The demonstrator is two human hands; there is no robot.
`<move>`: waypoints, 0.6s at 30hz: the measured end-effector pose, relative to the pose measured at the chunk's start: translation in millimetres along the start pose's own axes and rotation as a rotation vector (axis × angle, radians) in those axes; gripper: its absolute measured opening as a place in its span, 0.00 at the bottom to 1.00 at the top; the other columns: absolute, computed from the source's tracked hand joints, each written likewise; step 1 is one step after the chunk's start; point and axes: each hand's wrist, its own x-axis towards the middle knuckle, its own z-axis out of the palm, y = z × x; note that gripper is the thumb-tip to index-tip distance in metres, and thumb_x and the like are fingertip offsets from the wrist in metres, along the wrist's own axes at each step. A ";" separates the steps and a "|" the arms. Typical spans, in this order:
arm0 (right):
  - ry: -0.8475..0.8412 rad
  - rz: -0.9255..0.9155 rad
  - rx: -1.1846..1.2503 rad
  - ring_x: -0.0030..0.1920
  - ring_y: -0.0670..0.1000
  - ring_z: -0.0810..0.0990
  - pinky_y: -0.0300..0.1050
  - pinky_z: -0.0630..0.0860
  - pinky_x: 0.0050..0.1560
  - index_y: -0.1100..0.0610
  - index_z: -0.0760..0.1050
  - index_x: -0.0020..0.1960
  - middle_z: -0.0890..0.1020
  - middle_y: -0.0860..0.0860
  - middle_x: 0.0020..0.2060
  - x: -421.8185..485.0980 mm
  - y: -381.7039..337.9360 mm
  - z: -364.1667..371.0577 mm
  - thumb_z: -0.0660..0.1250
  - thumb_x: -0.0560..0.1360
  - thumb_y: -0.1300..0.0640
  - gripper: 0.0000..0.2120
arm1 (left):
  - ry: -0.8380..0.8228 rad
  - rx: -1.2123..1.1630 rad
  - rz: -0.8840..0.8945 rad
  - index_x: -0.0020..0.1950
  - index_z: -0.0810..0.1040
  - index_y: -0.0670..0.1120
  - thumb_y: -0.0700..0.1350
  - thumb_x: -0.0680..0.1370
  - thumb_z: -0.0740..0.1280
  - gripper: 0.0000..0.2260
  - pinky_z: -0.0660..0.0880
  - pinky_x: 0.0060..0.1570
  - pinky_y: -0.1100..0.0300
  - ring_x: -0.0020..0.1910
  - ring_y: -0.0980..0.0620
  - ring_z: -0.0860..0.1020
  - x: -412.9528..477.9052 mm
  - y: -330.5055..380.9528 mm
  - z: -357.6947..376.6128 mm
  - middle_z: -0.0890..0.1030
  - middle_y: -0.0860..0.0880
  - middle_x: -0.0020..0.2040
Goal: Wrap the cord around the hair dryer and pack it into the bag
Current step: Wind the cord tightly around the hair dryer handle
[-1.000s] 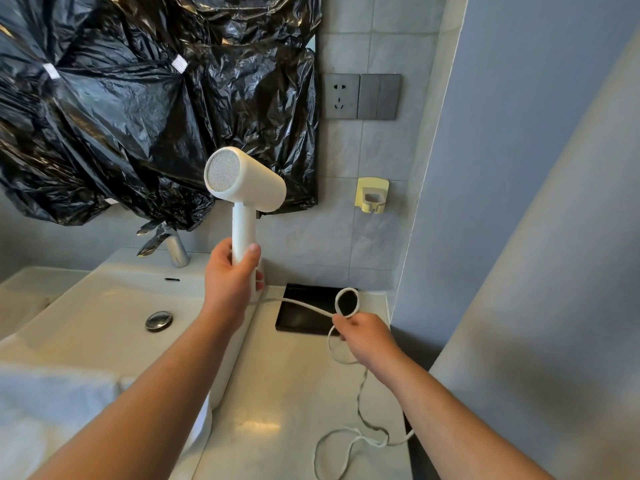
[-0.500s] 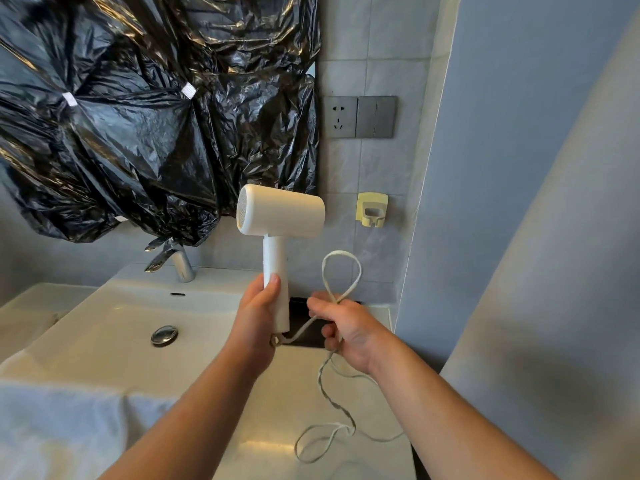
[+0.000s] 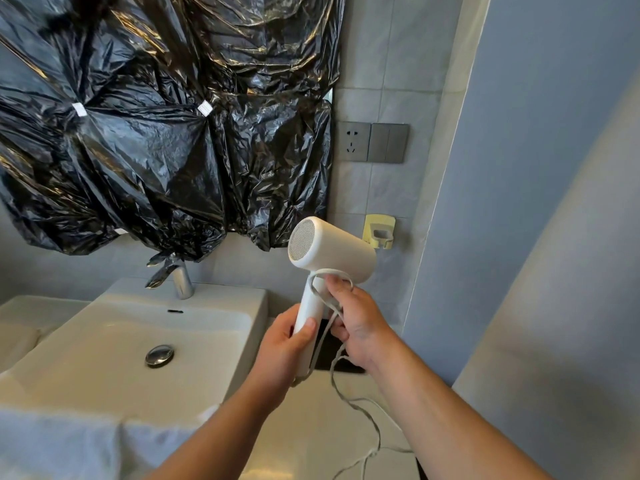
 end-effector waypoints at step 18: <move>-0.057 -0.078 -0.798 0.31 0.46 0.71 0.42 0.67 0.34 0.57 0.79 0.34 0.76 0.48 0.28 36.9 -21.2 34.1 0.78 0.61 0.46 0.16 | -0.057 0.507 -0.009 0.75 0.66 0.56 0.65 0.61 0.72 0.43 0.73 0.58 0.53 0.59 0.55 0.76 70.0 84.2 -122.0 0.76 0.54 0.63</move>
